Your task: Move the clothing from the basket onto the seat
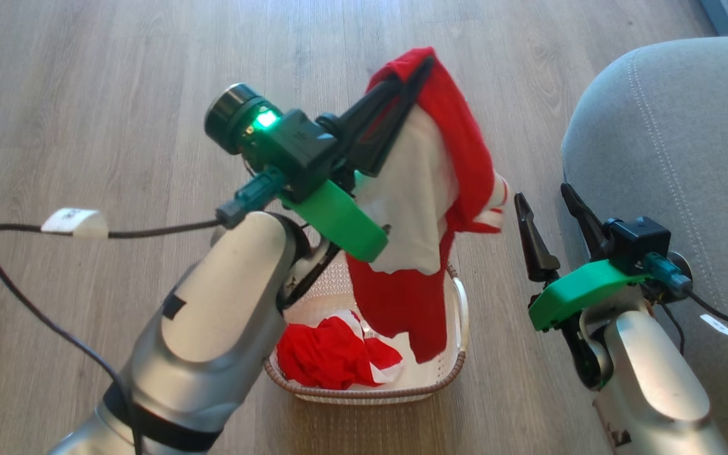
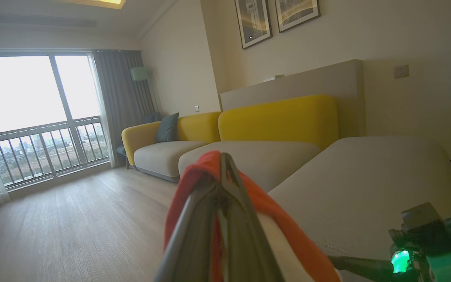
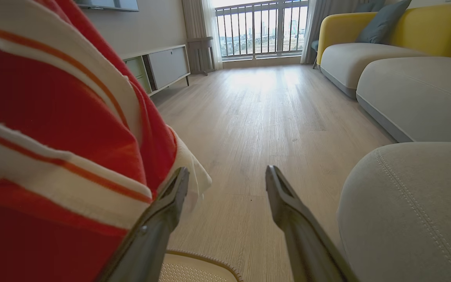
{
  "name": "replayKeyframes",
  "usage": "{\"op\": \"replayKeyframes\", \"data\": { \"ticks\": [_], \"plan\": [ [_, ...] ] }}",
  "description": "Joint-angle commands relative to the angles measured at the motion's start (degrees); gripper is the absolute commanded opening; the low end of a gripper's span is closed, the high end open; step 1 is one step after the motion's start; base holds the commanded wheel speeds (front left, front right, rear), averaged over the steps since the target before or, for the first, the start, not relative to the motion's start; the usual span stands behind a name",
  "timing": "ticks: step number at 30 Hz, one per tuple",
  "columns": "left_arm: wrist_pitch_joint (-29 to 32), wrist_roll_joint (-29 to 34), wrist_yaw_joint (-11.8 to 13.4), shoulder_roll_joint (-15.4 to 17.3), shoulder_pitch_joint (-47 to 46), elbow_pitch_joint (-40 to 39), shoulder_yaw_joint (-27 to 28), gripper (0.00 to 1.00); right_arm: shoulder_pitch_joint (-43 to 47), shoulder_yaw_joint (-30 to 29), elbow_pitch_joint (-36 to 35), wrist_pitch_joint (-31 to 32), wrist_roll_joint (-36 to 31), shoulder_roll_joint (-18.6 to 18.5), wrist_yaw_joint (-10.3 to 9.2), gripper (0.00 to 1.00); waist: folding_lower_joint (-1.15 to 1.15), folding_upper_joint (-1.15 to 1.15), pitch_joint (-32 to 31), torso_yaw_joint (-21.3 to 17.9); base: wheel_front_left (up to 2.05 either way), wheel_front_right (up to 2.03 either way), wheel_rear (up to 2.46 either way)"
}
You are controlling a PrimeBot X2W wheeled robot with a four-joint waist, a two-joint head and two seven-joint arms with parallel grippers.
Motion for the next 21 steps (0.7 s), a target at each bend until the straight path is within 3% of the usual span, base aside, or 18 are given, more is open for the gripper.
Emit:
{"op": "replayKeyframes", "data": {
  "ticks": [1,6,15,21],
  "plan": [
    [-0.19,-0.24,0.45,0.57,-3.39,-2.7,1.58,0.0,-1.08,1.3,-1.67,-0.37,0.34,0.76,-0.01,1.0,0.0,0.0,0.03,-0.03,0.0,0.0,0.0],
    [0.17,-0.47,1.12,0.56,-3.44,-3.77,0.84,0.0,-1.46,2.38,-5.23,-0.37,1.13,0.76,-0.01,1.0,0.0,0.0,0.44,-0.13,0.0,0.0,0.0],
    [0.25,-0.46,1.29,0.69,-3.68,-4.14,-0.08,0.0,-0.57,7.33,-27.62,-0.37,4.01,0.76,-0.01,1.0,0.0,0.0,1.76,-0.21,0.0,0.0,0.0],
    [0.16,-0.62,1.24,0.75,-4.0,-3.65,-0.57,0.0,-0.95,14.98,-24.14,-0.37,4.25,-0.3,-0.01,1.0,0.0,0.0,1.81,-0.14,0.0,0.0,0.0]
  ]
}}
